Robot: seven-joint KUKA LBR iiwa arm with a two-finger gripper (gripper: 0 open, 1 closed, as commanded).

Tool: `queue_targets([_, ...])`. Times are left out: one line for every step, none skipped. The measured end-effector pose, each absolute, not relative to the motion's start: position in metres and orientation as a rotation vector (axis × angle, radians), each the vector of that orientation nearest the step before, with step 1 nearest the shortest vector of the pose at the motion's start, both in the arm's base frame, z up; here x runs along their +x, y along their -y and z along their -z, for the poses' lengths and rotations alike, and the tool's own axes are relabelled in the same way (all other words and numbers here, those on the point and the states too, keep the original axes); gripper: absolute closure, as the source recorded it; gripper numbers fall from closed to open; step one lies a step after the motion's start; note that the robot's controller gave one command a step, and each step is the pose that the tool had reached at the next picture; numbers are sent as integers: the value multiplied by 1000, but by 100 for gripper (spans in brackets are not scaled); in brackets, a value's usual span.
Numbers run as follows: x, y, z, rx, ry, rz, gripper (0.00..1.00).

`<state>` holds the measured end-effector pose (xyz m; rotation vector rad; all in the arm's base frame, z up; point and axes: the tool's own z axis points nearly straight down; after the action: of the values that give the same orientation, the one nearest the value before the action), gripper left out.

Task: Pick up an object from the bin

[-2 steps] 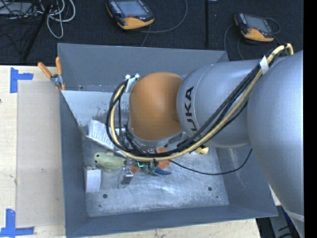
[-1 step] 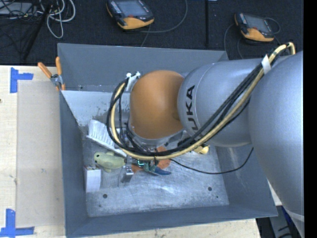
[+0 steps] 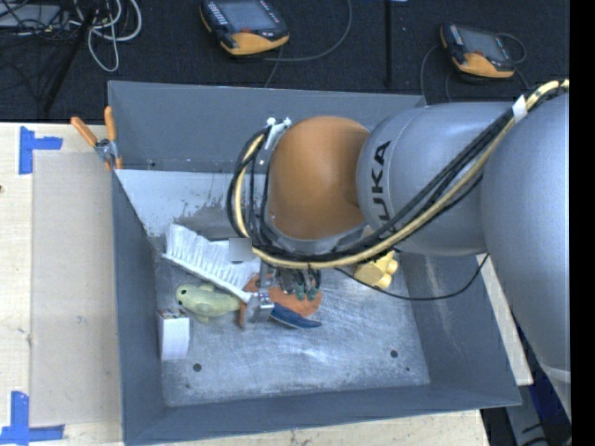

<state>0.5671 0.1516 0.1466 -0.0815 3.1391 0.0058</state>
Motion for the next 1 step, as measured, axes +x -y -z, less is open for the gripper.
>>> queue_targets([596, -124, -115, -42, -3136, 6, 0])
